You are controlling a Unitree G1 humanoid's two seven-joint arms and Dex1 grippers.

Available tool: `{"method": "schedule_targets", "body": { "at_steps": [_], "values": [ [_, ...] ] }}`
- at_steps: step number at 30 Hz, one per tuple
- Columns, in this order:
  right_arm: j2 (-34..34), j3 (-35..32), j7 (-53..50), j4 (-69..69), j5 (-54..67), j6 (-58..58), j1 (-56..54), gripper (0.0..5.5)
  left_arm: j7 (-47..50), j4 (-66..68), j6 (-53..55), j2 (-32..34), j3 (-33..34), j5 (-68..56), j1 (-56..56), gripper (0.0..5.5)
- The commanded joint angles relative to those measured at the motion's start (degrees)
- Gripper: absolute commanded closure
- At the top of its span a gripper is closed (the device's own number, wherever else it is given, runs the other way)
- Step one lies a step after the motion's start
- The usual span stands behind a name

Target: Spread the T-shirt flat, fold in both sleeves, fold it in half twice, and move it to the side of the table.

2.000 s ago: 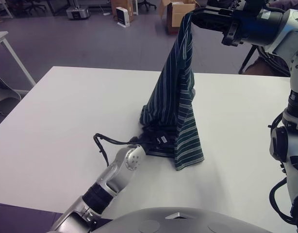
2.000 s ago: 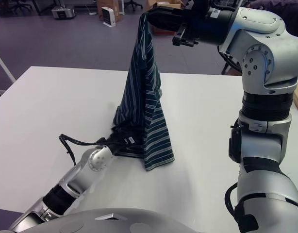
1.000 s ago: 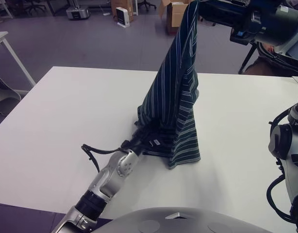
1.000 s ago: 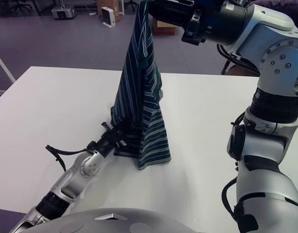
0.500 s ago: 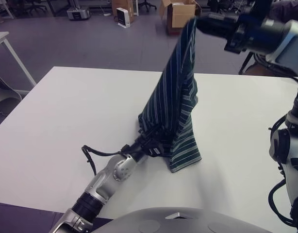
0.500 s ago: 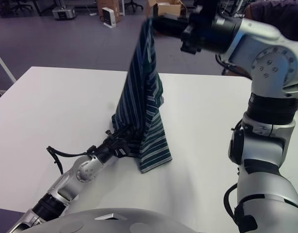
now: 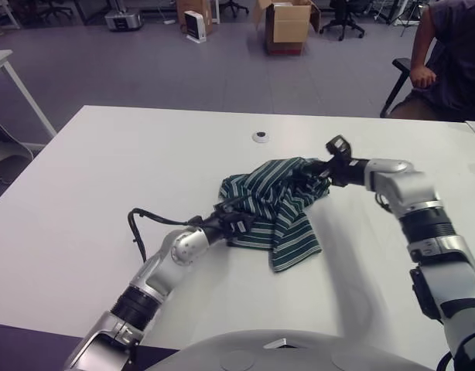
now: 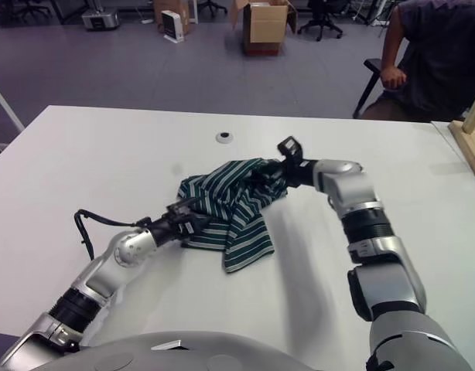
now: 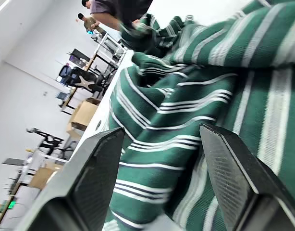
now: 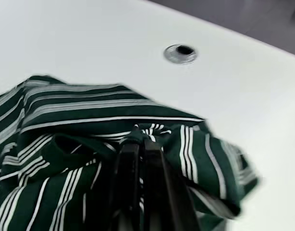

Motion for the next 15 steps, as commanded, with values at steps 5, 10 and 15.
{"method": "schedule_targets", "body": {
  "at_steps": [5,10,15],
  "values": [
    [2.3,12.6,7.6,-0.1,-10.9,-8.9,6.7,5.50,-7.8,-8.4,8.5,-1.1,1.1,-8.7,2.0,2.65],
    [1.8,11.9,14.1,-15.9,-3.9,0.3,11.9,5.50,-9.5,-11.0,12.3,2.8,1.1,-6.6,5.6,2.65],
    [2.9,8.2,7.4,-18.2,-4.4,6.1,10.8,5.50,-14.2,-22.1,16.2,6.7,1.7,-11.4,13.8,2.65]
  ]
}}
